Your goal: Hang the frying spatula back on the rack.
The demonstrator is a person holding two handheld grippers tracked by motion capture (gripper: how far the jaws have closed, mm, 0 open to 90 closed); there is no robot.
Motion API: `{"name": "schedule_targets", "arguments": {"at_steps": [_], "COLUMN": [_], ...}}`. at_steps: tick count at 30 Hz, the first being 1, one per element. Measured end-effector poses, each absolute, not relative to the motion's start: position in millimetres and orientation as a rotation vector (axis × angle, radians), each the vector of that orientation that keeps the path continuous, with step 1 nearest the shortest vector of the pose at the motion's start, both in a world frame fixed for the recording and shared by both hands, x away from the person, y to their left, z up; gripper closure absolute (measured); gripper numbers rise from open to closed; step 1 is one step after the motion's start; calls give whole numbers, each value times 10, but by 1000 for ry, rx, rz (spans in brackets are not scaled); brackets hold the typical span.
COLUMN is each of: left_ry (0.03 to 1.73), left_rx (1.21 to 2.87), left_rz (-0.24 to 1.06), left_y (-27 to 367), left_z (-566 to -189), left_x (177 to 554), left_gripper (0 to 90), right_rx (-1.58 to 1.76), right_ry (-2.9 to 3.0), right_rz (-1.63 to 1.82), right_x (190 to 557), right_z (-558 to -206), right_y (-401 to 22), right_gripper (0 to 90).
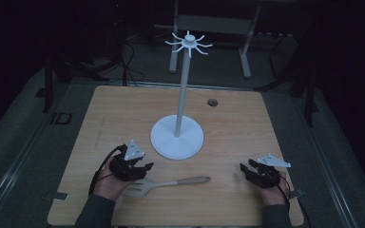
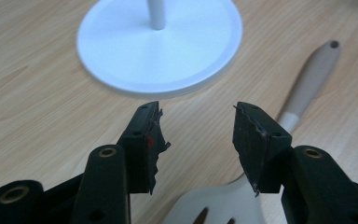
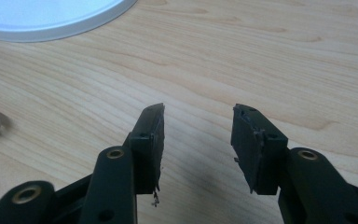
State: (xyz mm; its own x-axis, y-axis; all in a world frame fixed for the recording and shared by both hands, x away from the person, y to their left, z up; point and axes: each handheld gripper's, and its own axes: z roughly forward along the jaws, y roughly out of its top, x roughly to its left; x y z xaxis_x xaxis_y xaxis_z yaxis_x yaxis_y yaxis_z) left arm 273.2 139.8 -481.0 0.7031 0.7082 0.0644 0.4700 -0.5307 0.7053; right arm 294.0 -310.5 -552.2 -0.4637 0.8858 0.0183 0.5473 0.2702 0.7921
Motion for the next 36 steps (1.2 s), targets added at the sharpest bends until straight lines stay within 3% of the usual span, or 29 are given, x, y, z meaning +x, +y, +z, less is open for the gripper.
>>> {"name": "schedule_targets", "arguments": {"at_steps": [17, 36], "left_ry": [764, 604], "left_rx": [2403, 2652], "left_rz": [362, 272], "left_y": [967, 573], "left_z": [-4732, -4988], "left_x": [2870, 3057], "left_gripper": [544, 619], "right_rx": [1272, 1269], "right_ry": [2092, 2094], "right_rz": [1080, 1083], "right_x": [2922, 2931], "right_z": [-5523, -5535], "right_y": [-3099, -3115], "right_gripper": [532, 526]}}
